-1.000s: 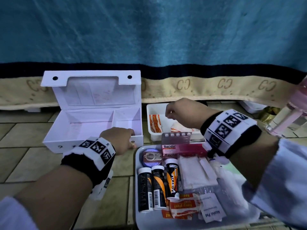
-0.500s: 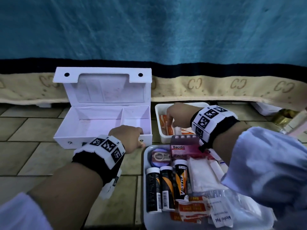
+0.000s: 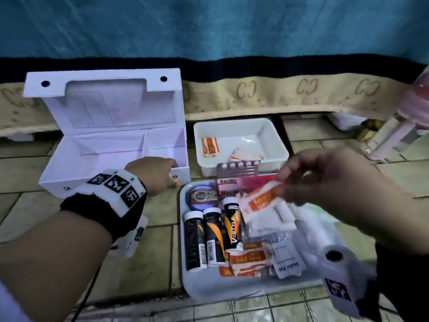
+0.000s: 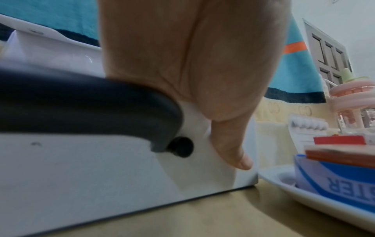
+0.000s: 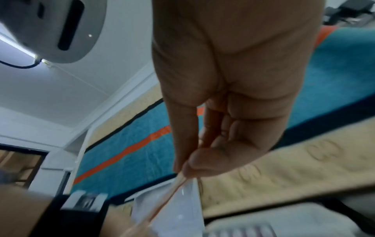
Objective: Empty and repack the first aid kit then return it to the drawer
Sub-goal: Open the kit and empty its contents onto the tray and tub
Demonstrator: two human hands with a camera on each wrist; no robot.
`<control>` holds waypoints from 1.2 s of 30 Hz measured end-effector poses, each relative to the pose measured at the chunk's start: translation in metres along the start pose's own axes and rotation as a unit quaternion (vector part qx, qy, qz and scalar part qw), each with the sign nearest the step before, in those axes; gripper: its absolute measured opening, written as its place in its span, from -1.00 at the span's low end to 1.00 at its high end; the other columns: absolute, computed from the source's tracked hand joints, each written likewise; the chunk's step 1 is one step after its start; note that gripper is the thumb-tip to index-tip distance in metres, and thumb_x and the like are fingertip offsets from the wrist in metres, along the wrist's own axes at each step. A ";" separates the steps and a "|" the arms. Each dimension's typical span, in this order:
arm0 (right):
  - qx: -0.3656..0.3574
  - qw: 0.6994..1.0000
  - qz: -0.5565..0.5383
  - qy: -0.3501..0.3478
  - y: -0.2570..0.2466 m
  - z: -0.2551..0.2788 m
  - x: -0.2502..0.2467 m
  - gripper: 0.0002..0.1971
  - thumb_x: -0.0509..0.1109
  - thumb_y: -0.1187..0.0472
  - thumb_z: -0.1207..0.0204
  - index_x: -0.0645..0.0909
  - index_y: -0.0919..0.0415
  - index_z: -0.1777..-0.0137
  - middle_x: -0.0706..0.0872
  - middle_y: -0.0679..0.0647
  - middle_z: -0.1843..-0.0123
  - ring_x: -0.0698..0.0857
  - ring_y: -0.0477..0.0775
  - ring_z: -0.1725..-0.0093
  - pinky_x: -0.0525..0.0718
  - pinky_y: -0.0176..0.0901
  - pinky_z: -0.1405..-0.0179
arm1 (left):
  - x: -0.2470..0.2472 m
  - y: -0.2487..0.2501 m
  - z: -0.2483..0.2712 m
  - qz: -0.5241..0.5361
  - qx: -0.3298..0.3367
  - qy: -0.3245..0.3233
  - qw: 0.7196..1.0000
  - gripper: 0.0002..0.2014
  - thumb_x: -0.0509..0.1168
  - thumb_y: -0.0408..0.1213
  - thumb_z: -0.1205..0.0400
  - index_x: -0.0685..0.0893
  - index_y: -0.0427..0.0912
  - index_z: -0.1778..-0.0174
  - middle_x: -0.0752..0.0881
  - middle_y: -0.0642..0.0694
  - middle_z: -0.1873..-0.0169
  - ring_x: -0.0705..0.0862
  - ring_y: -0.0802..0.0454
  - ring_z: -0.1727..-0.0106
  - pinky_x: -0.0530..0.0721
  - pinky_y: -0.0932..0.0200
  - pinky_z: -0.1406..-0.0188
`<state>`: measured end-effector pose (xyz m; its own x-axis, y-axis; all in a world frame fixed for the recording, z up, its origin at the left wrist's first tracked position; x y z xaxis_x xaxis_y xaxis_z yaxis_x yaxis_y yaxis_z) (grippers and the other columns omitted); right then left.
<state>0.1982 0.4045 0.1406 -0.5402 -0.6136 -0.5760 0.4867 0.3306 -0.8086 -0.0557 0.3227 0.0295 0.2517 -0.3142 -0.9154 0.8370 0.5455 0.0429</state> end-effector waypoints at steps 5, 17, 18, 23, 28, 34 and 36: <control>0.122 0.988 0.081 -0.048 0.072 0.038 0.036 -0.84 0.63 0.31 -0.24 0.72 0.09 0.34 0.78 -0.11 0.45 0.66 -0.19 0.58 0.53 -0.48 0.55 | -0.001 0.002 0.001 0.003 0.003 -0.003 1.000 -0.55 0.26 0.06 -0.62 0.45 0.03 -0.42 0.66 -0.09 -0.20 0.60 -0.08 -0.16 0.58 0.03 -0.15; 0.017 0.958 0.282 0.044 0.013 0.001 0.011 -0.81 0.44 -0.04 -0.44 0.59 -0.04 0.35 0.61 -0.13 0.47 0.56 -0.14 0.46 0.44 -0.23 0.49 | 0.000 0.002 0.003 0.005 -0.001 -0.006 1.000 -0.57 0.24 0.05 -0.64 0.46 0.03 -0.41 0.66 -0.07 -0.21 0.60 -0.06 -0.19 0.57 0.04 -0.18; -0.015 0.954 0.291 0.073 -0.002 -0.012 0.001 -0.83 0.41 0.01 -0.47 0.61 -0.03 0.33 0.62 -0.12 0.44 0.60 -0.06 0.41 0.48 -0.21 0.46 | -0.001 0.002 0.002 0.006 -0.002 -0.006 1.000 -0.57 0.24 0.05 -0.64 0.46 0.03 -0.41 0.66 -0.07 -0.21 0.60 -0.06 -0.18 0.57 0.04 -0.17; -0.092 0.917 0.386 0.039 -0.017 -0.104 -0.001 -0.81 0.25 0.16 -0.57 0.66 0.02 -0.10 0.69 0.05 0.06 0.67 0.17 -0.02 0.59 -0.12 0.05 | -0.003 0.002 0.005 0.010 -0.004 -0.006 1.000 -0.56 0.23 0.05 -0.64 0.44 0.06 -0.43 0.65 -0.06 -0.23 0.58 -0.06 -0.22 0.55 0.05 -0.17; -0.053 0.840 0.516 -0.161 0.030 -0.161 0.051 -0.67 0.33 0.06 -0.59 0.59 0.09 -0.32 0.65 0.00 -0.31 0.58 0.09 -0.30 0.51 -0.12 -0.25 | -0.004 0.003 0.007 0.015 -0.005 -0.004 1.000 -0.55 0.23 0.05 -0.64 0.43 0.07 -0.46 0.64 -0.05 -0.25 0.58 -0.06 -0.26 0.54 0.05 -0.18; -0.050 0.803 0.563 -0.190 0.040 -0.174 0.072 -0.73 0.34 0.33 -0.52 0.69 0.39 -0.17 0.72 0.32 -0.18 0.67 0.32 -0.21 0.67 0.04 -0.20 | -0.004 0.003 0.008 0.013 -0.002 0.002 1.000 -0.55 0.22 0.05 -0.65 0.42 0.06 -0.46 0.63 -0.06 -0.27 0.57 -0.07 -0.27 0.55 0.04 -0.20; -0.037 0.793 0.578 -0.189 0.041 -0.174 0.073 -0.84 0.32 0.37 -0.50 0.70 0.47 0.15 0.74 0.35 0.13 0.72 0.34 0.11 0.73 -0.05 0.14 | -0.004 0.003 0.008 0.012 -0.001 0.002 1.000 -0.54 0.22 0.06 -0.65 0.41 0.07 -0.46 0.63 -0.05 -0.29 0.57 -0.07 -0.29 0.55 0.03 -0.23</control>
<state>0.0591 0.4979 0.0443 0.4895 -0.0354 -0.8713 0.4566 0.8616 0.2215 -0.0508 0.3196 0.0368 0.2692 -0.2971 -0.9161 0.8299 0.5542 0.0642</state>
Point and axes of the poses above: each hand's wrist, its own z-axis away from the middle knuckle, its own x-axis out of the palm, y = z × x, the point moved 9 cm from there along -z, towards the middle knuckle
